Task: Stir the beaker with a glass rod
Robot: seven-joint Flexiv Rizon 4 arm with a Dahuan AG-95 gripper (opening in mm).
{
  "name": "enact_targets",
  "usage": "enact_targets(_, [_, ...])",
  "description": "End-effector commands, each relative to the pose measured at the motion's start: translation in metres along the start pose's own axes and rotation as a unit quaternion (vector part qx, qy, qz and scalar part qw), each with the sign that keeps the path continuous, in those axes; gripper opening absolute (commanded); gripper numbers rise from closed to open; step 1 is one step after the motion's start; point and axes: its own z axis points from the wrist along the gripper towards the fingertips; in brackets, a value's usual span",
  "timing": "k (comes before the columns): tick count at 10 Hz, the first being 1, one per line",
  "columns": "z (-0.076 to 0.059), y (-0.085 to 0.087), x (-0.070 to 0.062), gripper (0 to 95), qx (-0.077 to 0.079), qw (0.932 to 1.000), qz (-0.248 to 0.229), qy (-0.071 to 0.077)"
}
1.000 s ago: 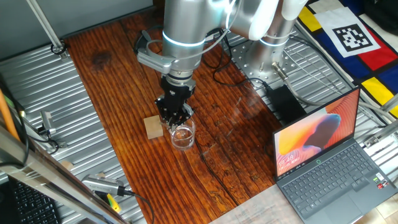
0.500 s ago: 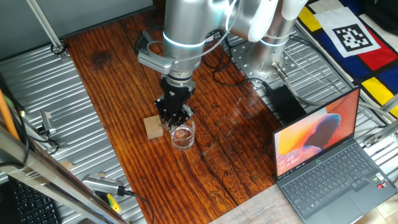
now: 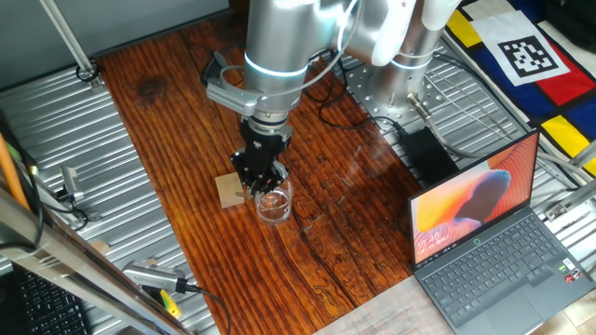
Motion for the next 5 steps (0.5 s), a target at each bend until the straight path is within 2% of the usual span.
enact_targets(1, [0.0012, 0.0015, -0.0001, 0.0, 0.000, 1.0000, 0.001, 0.001])
enact_targets(5, [0.0051, 0.0036, -0.0035, 0.0, 0.001, 1.0000, 0.003, 0.002])
